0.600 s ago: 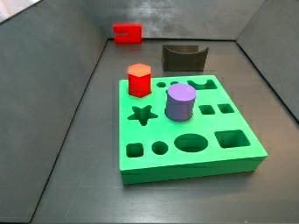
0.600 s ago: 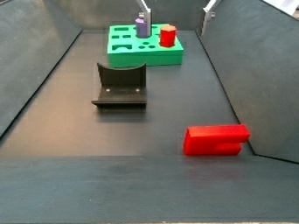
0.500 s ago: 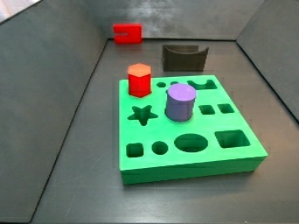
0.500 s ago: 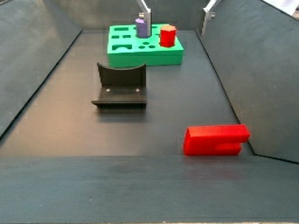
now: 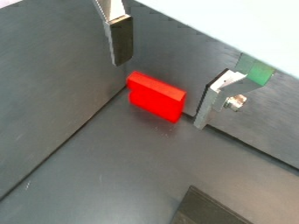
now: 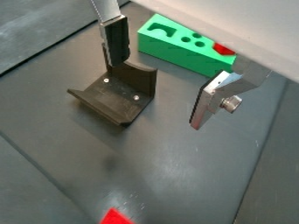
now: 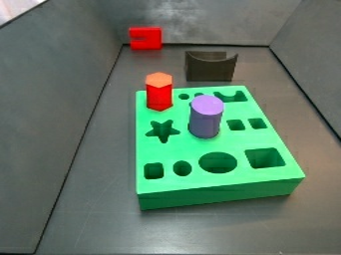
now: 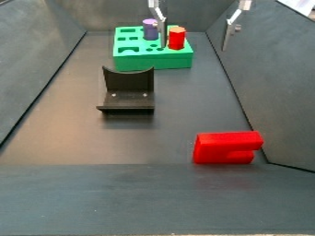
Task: Pick up the double-square object. Move up. Rotate the double-square object. Place the double-square object on the fixture. Regrasp the double-square object. Move to above the board. Insert the double-square object.
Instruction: Pick up the double-square object.
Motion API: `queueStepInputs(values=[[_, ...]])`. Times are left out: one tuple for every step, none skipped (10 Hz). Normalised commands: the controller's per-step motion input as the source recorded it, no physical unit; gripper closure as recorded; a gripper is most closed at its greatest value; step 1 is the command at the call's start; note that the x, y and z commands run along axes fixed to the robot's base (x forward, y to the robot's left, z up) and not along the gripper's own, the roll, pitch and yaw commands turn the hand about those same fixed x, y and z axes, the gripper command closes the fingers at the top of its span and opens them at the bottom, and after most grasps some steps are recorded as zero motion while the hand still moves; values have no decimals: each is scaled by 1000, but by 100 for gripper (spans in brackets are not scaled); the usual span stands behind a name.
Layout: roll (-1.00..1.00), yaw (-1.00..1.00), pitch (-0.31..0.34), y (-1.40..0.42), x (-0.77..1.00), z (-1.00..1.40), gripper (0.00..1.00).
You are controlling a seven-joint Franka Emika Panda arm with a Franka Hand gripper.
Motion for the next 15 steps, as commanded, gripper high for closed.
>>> queueStepInputs(values=[[0, -711, 91, 286, 0, -74, 0], [6, -717, 123, 283, 0, -134, 0], [20, -791, 137, 211, 0, -160, 0], [13, -803, 130, 200, 0, -149, 0], [13, -817, 124, 186, 0, -140, 0], [9, -817, 119, 186, 0, -129, 0], [9, -814, 114, 189, 0, -129, 0], [0, -720, 74, 291, 0, -106, 0], [0, -691, 64, 320, 0, -171, 0], [0, -697, 0, 334, -31, -429, 0], [61, -714, -106, 297, -163, -766, 0], [46, -320, -144, 626, -397, -809, 0], [0, -383, -127, 580, -303, -883, 0], [0, -423, -127, 517, -263, -871, 0], [0, -609, -139, 291, -237, -846, 0]])
